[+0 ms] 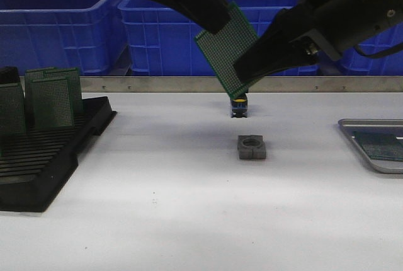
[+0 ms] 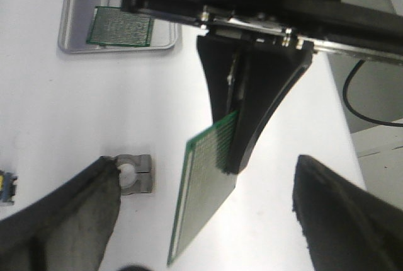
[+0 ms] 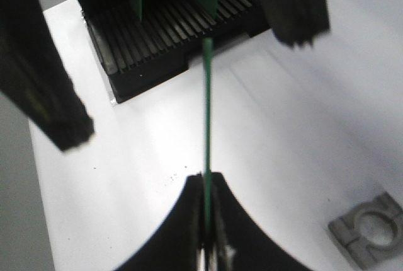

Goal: Place circuit board on tray
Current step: 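Lower the second board onto the silver tray and open the right gripper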

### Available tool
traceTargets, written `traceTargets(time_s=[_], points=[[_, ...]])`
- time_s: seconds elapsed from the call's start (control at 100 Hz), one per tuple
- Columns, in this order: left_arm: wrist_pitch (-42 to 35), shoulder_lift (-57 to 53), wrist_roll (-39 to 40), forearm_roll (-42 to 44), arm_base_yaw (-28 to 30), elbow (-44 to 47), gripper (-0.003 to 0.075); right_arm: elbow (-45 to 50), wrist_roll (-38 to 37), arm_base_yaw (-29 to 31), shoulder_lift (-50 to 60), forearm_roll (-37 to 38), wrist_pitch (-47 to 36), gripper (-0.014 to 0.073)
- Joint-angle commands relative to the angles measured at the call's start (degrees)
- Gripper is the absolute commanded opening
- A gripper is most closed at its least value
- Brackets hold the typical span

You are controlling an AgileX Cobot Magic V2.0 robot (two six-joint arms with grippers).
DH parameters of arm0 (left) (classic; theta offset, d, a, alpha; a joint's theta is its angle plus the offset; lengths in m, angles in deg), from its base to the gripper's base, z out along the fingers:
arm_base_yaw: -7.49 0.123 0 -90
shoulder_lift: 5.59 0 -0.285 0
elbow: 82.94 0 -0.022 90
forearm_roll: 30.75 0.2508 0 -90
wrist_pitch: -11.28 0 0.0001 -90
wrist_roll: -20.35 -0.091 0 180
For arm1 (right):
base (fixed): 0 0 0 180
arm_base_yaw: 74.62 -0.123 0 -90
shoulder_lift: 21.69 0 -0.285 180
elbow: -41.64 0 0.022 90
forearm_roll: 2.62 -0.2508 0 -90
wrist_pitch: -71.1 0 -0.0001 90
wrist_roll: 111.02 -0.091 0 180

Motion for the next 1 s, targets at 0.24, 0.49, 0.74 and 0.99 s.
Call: traceTargets(time_s=[0.24,0.49,0.74,0.99], points=[[1.5,-3.5,0.7,-4.1,3.9,-2.5,0.053,0.9,-16.7,12.0,2.2,-2.7,-9.1,-0.0069],[1.4,-3.5,0.7,-4.1,3.9,-2.5,0.0524,0.9,-22.2,25.5,1.8,-2.7,-10.9,-0.0069],[1.4,-3.5,0.7,-4.1,3.9,-2.5,0.0524,0.9,-22.3,32.4,-5.0,-2.7,-8.5,-0.0069],[1.2,-3.5,0.7,-4.1,3.9,-2.5,0.0524,0.9,-22.3,34.2,-9.9,-2.0,-7.3,-0.0043]])
